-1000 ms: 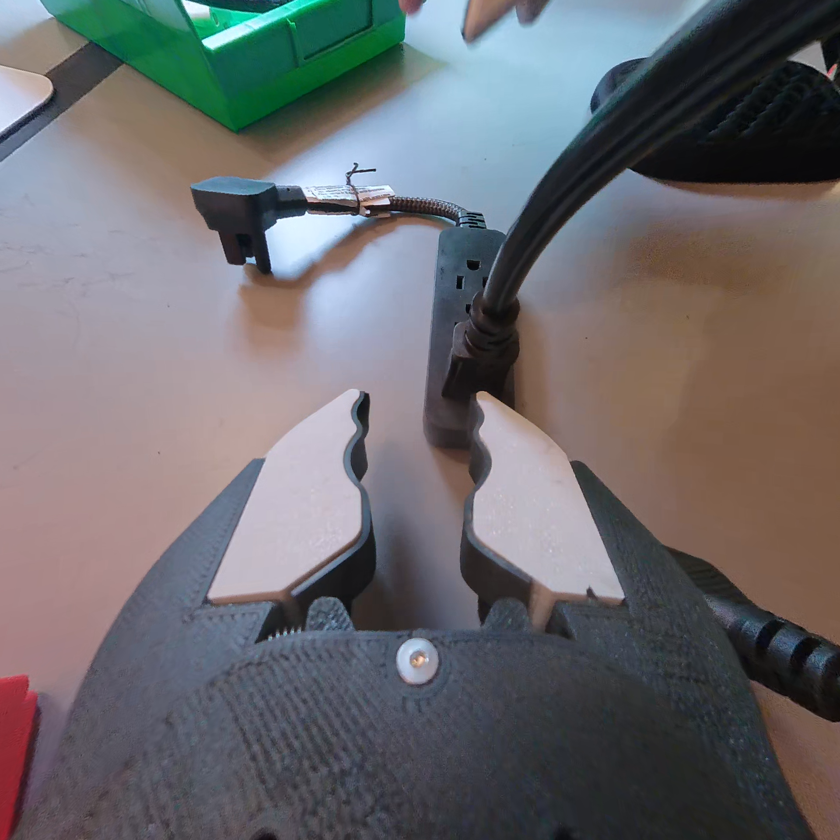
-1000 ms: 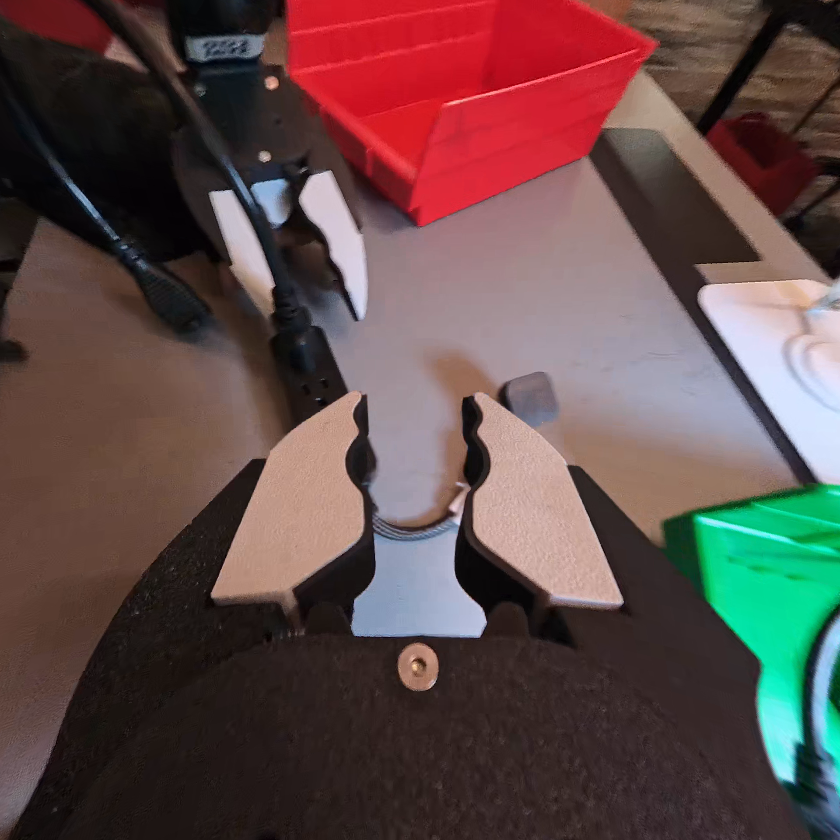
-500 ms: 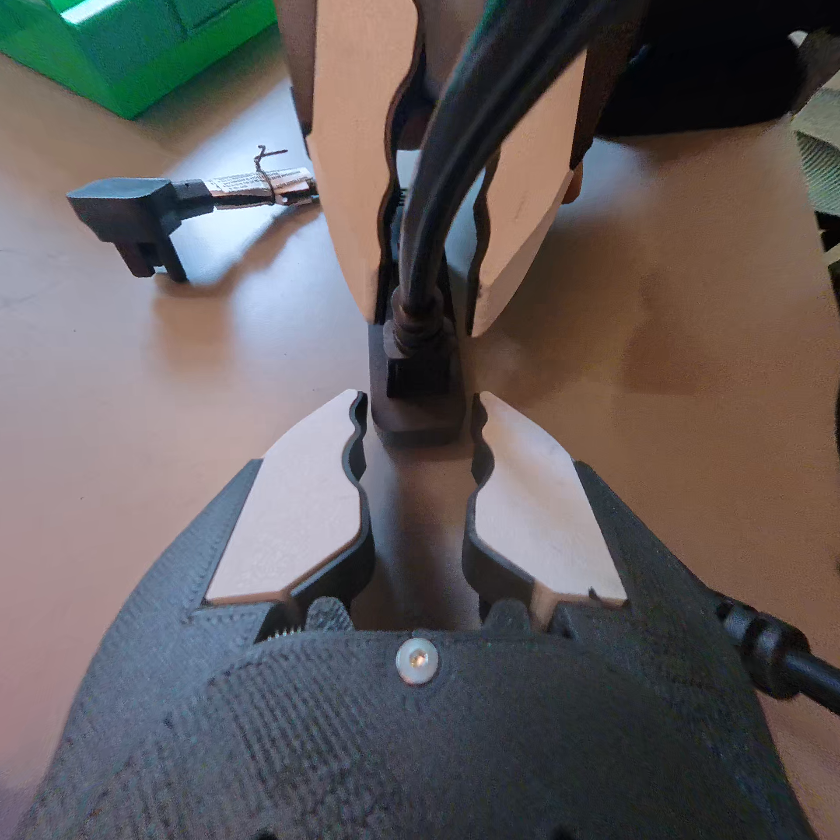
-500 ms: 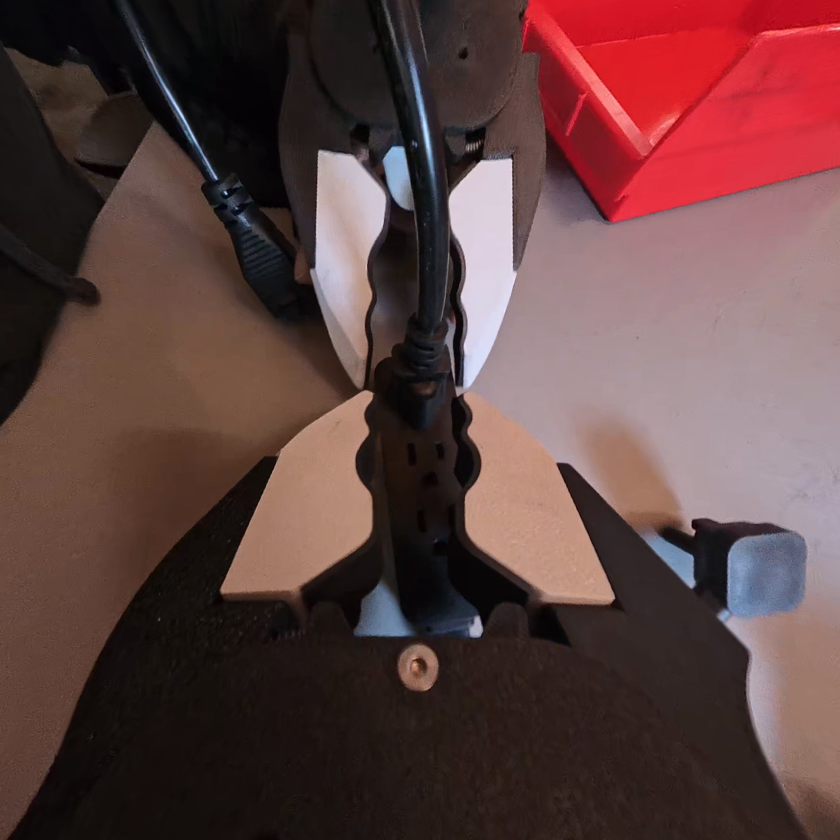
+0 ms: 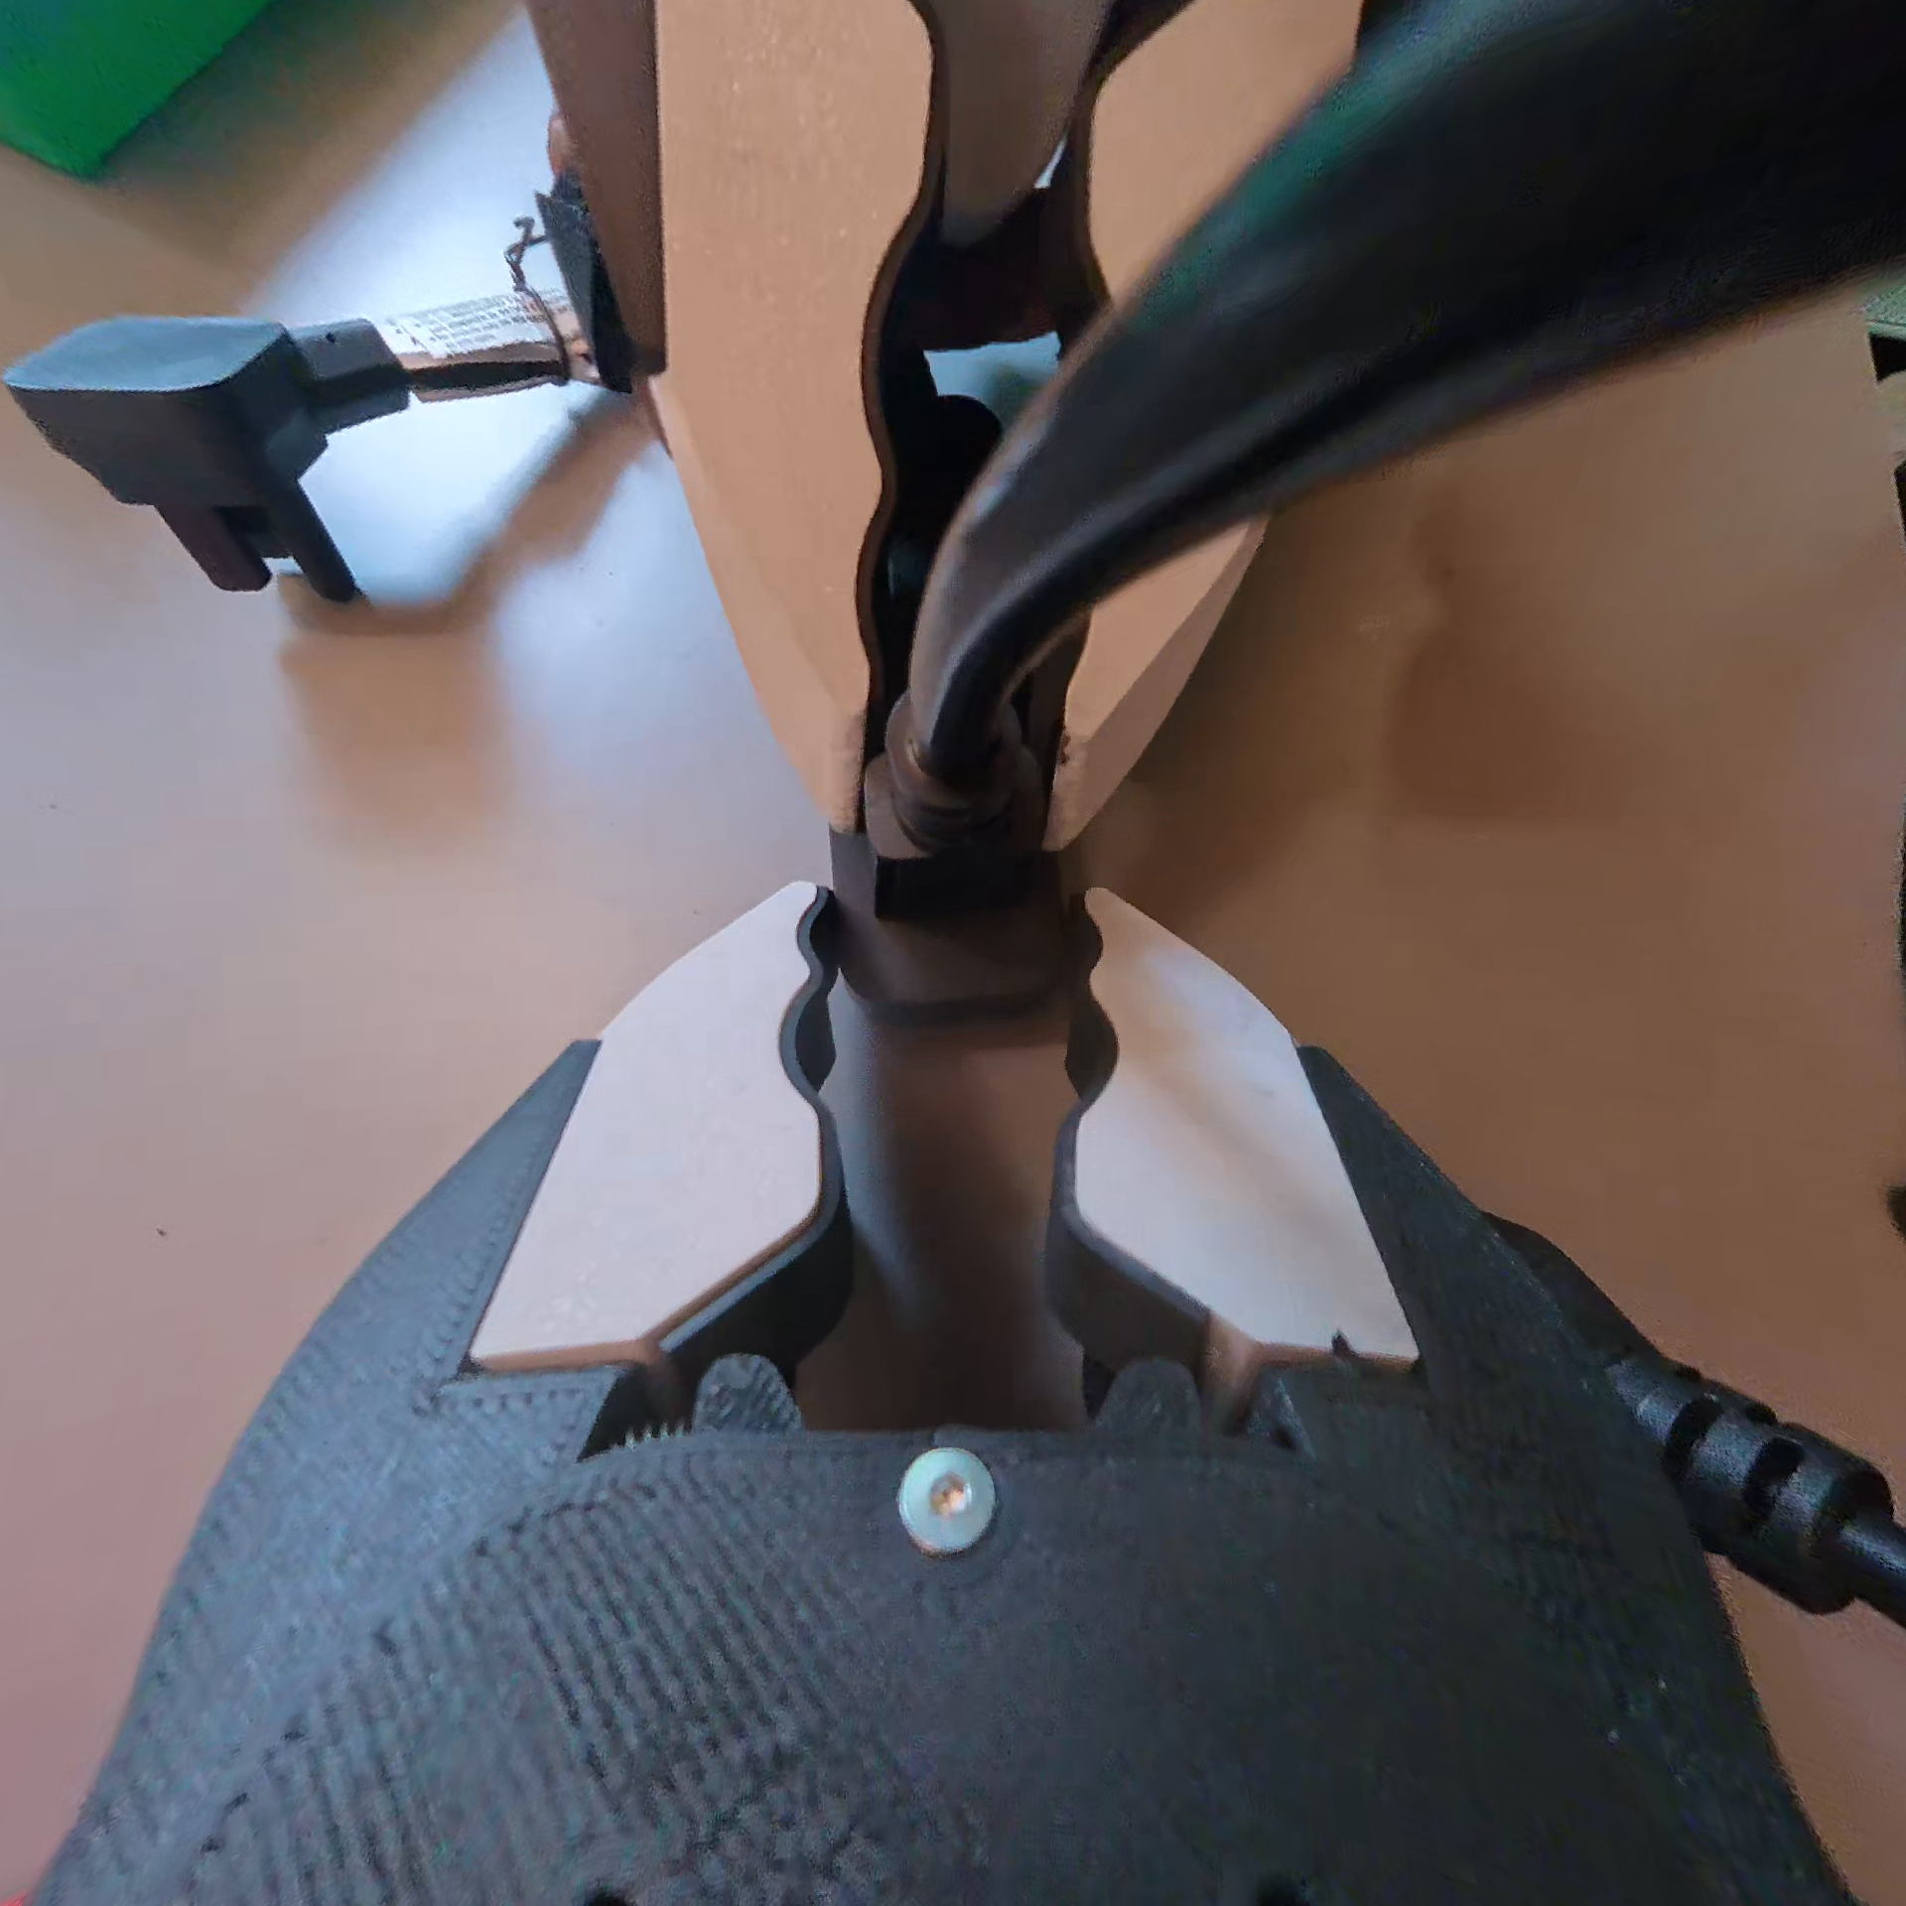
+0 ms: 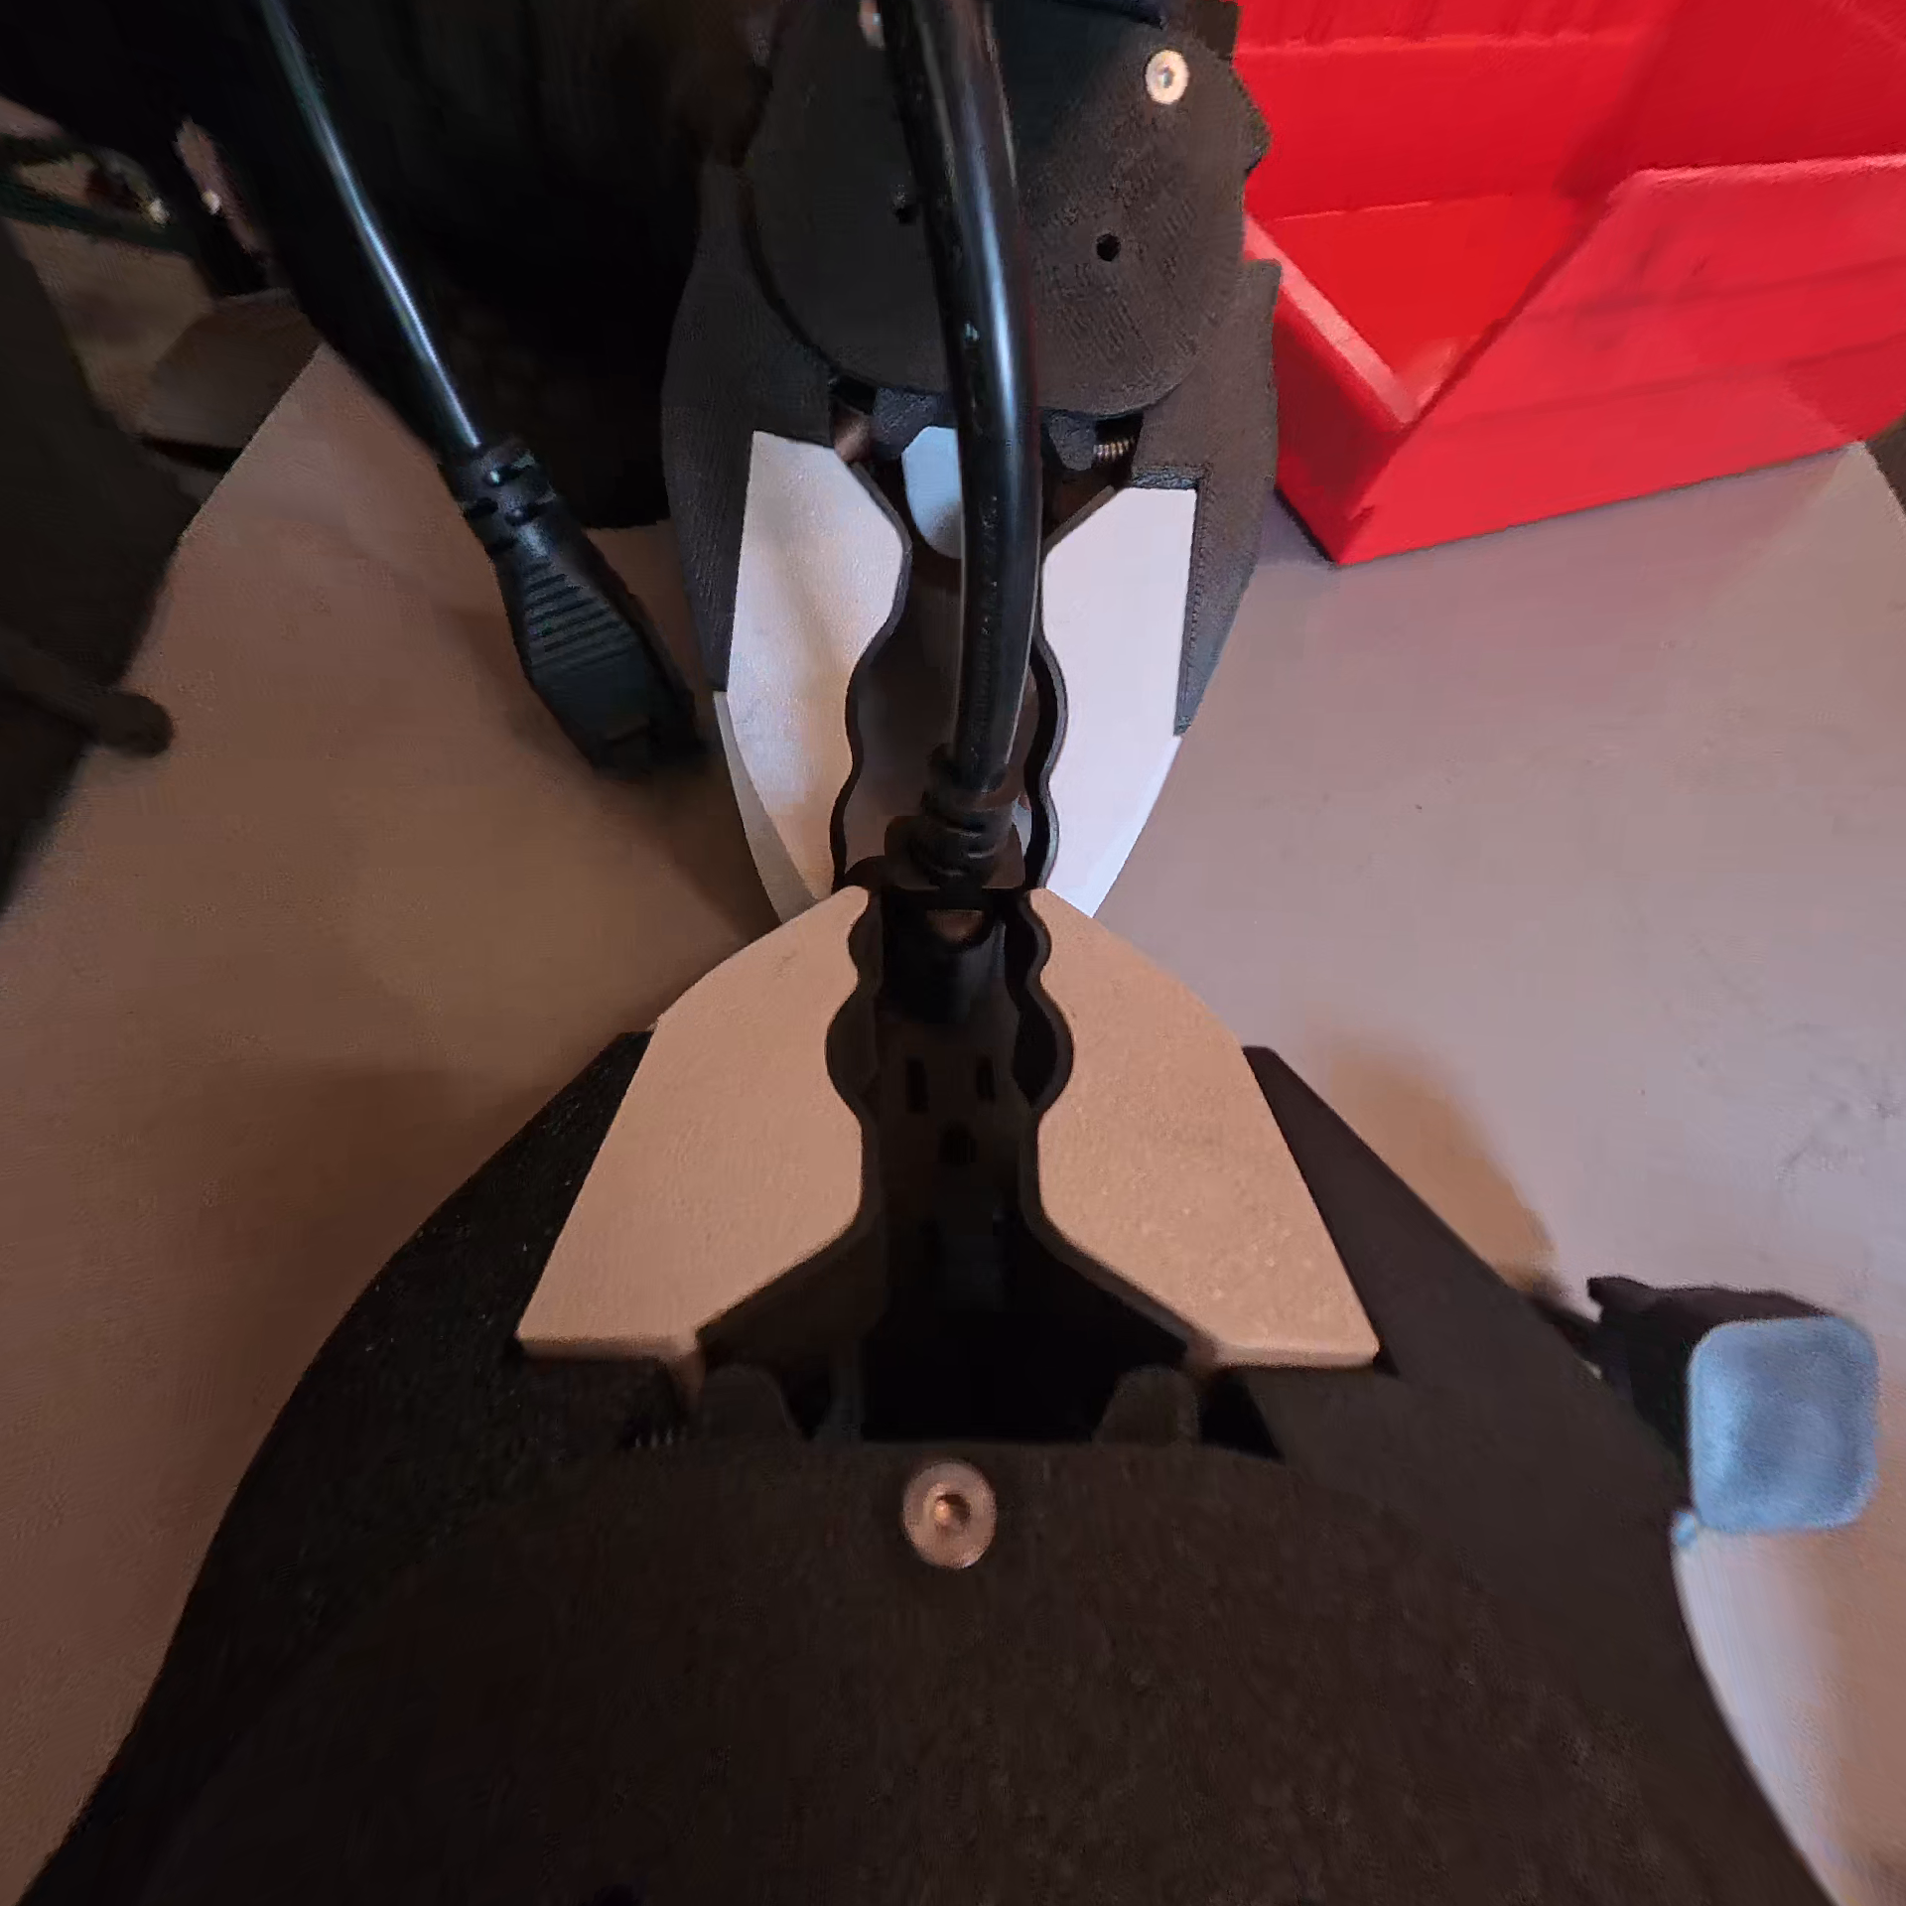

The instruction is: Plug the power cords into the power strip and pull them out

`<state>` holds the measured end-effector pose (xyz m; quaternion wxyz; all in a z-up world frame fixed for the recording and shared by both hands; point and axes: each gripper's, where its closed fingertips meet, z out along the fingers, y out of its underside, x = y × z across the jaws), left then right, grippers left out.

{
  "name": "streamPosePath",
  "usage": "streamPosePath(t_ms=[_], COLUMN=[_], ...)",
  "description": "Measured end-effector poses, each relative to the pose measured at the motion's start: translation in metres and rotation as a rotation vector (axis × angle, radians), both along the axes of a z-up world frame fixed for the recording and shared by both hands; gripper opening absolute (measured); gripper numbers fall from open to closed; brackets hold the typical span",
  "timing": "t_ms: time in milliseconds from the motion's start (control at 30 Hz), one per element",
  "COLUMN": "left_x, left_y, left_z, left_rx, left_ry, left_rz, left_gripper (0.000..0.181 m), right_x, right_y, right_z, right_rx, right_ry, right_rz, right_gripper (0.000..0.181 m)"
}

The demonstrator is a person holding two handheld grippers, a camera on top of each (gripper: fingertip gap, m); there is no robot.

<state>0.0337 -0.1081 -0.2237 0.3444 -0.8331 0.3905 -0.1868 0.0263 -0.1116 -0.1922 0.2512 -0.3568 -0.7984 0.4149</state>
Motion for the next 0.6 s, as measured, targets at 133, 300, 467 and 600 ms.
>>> streamPosePath(t_ms=[133,300,467,600], left_x=[0.0002,-0.0014,0.0025,0.0077], left_y=[-0.0013,-0.0046,-0.0078,-0.0088], left_z=[-0.0008,-0.0021,-0.0031,-0.0030], left_rx=[-0.032,-0.075,-0.101,-0.110], left_ry=[0.022,0.064,0.081,0.082], left_rz=[-0.018,-0.045,-0.124,-0.190], left_gripper=[0.044,0.044,0.044,0.043], right_x=[0.0005,-0.0006,0.0035,0.0074], right_y=[-0.0011,-0.0039,-0.0066,-0.0086], right_z=[0.0009,0.0011,0.0016,0.0033], right_rx=[-0.049,-0.035,-0.005,0.052], right_ry=[-0.015,0.013,-0.003,0.029], right_rz=[-0.071,-0.041,0.040,0.051], right_gripper=[0.024,0.023,0.023,0.022])
